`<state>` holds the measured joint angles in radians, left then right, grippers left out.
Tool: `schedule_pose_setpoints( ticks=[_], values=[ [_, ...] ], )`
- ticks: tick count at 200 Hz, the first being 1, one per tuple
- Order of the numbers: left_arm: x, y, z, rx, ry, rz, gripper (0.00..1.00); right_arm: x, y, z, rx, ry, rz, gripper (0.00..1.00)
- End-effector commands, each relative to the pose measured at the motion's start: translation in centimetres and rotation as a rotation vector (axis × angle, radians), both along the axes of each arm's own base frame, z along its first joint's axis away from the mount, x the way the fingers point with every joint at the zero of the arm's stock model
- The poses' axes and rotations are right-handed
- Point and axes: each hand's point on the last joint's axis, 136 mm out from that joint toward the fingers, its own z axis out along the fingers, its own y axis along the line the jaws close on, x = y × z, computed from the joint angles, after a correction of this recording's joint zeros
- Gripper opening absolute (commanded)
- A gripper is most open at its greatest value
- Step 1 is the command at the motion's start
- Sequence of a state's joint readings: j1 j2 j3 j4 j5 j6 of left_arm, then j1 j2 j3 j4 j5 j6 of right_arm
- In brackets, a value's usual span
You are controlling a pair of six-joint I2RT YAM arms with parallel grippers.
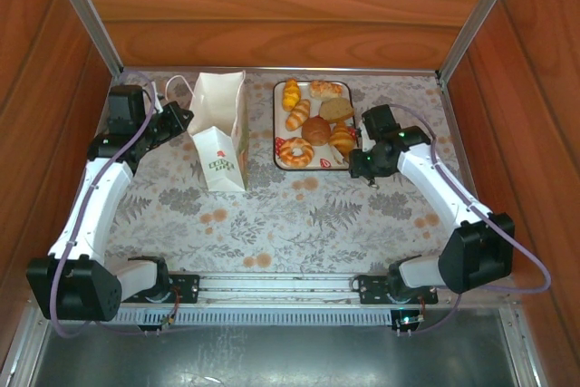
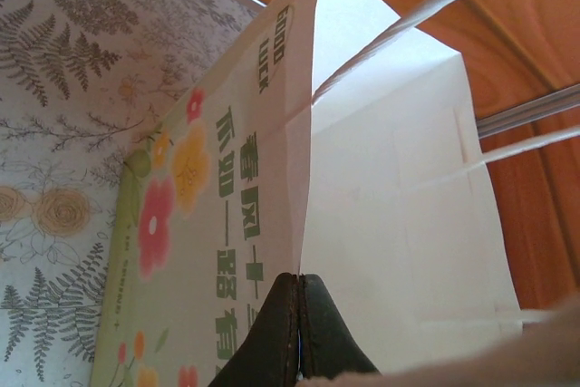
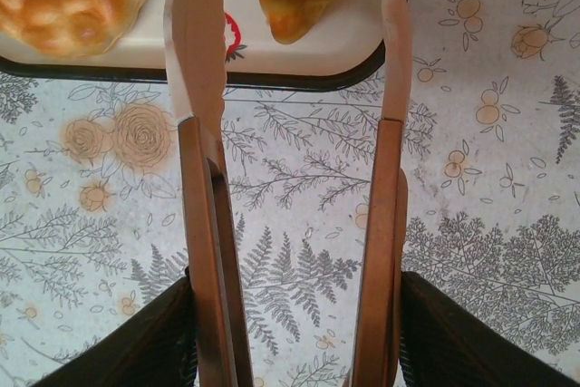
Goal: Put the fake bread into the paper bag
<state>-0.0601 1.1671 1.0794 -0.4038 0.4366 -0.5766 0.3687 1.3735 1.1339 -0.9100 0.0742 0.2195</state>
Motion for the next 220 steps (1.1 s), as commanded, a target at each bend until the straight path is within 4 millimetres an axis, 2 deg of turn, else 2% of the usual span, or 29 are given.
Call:
schedule_pose_setpoints(
  ticks=[1, 44, 97, 173, 220],
  values=[
    [-0.7, 0.2, 1.2, 0.047, -0.056, 0.019, 0.0, 0.5, 0.1, -0.5, -0.019, -0.014, -0.012, 0.58],
    [-1.7, 0.3, 1.7, 0.226, -0.081, 0.036, 0.0, 1.5, 0.4, -1.1, -0.025, -0.033, -0.019, 0.58],
    [-1.6, -1.1, 2.0, 0.218, -0.081, 0.014, 0.0, 2.0, 0.5, -2.5, -0.05, -0.009, -0.024, 0.58],
    [-2.0, -3.4, 4.6, 0.164, -0.124, -0.008, 0.0, 2.4, 1.0, -3.2, -0.064, 0.005, -0.017, 0.59],
    [-1.9, -4.3, 5.5, 0.143, -0.155, -0.004, 0.0, 3.0, 1.3, -3.4, -0.075, 0.0, -0.013, 0.59]
  ],
)
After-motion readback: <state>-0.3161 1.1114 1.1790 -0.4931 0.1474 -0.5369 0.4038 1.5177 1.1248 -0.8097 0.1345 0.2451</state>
